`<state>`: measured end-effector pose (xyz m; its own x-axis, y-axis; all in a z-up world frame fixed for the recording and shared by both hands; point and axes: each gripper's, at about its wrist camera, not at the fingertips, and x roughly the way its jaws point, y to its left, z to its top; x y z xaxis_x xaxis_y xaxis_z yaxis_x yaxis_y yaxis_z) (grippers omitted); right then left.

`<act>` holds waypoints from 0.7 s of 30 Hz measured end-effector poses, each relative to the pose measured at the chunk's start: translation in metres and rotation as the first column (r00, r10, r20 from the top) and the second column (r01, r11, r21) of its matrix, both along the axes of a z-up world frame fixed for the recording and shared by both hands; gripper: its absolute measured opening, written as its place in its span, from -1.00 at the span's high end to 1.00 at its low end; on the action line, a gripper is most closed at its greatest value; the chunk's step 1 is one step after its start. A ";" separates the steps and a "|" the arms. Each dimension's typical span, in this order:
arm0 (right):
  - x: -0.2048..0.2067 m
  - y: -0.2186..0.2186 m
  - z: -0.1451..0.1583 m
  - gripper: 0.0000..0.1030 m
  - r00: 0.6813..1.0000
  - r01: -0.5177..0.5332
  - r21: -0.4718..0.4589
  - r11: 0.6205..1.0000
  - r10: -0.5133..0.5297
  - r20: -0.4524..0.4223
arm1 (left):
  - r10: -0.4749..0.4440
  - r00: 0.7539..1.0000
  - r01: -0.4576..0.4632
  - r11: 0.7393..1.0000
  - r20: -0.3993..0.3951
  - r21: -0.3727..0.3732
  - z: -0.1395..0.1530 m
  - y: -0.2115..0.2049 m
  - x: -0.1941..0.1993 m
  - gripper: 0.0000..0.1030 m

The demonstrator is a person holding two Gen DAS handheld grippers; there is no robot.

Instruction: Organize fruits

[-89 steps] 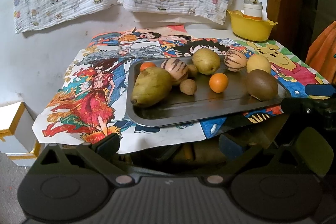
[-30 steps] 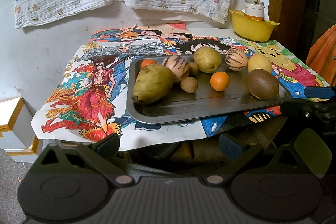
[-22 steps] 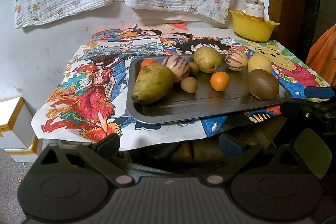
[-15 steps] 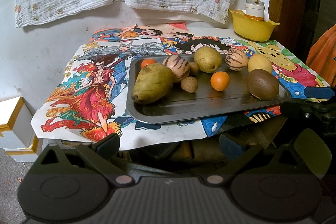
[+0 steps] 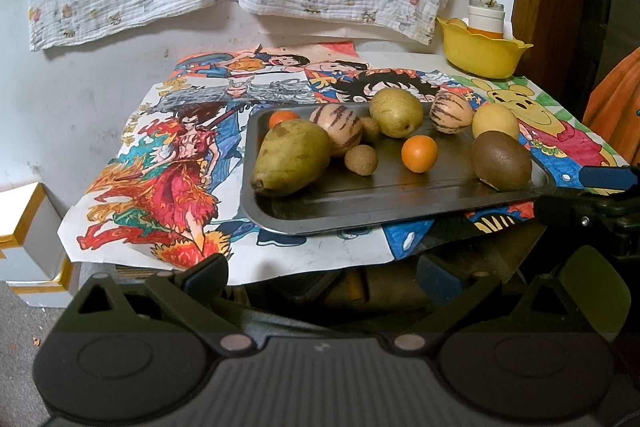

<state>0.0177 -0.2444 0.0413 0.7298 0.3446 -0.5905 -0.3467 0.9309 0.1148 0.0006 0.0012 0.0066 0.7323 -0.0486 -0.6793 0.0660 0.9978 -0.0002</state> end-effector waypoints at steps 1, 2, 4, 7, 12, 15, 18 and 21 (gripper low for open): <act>0.000 0.000 0.000 -0.99 1.000 0.000 0.000 1.000 0.000 0.000 | 0.000 1.000 0.000 1.000 -0.003 -0.001 0.000 0.000 0.000 -0.99; 0.000 0.000 0.000 -0.99 1.000 0.000 0.000 1.000 0.000 0.000 | -0.002 1.000 0.002 1.000 -0.006 -0.002 0.000 0.000 0.000 -0.99; 0.000 0.000 0.000 -0.99 1.000 0.000 0.000 1.000 0.000 -0.001 | -0.003 1.000 0.003 1.000 -0.011 -0.011 -0.001 0.000 0.001 -0.99; 0.000 0.000 0.000 -0.99 1.000 -0.002 0.000 1.000 0.002 -0.001 | 0.003 1.000 -0.003 1.000 -0.015 -0.026 -0.001 0.001 0.001 -0.99; 0.000 0.000 0.000 -0.99 1.000 -0.002 0.000 1.000 0.002 0.000 | 0.007 1.000 -0.008 0.999 -0.011 -0.042 0.001 0.002 0.001 -0.99; -0.002 0.002 0.000 -0.99 1.000 -0.006 -0.003 1.000 0.006 0.002 | 0.006 1.000 -0.007 0.999 -0.012 -0.044 0.001 0.002 0.001 -0.99; -0.002 0.003 0.000 -0.99 1.000 -0.004 -0.002 1.000 0.004 0.002 | 0.009 1.000 -0.010 0.999 -0.014 -0.046 0.002 0.004 0.001 -0.99; -0.001 0.003 0.000 -0.99 1.000 -0.004 -0.002 1.000 0.004 0.002 | 0.010 1.000 -0.011 0.999 -0.014 -0.051 0.002 0.005 0.002 -0.99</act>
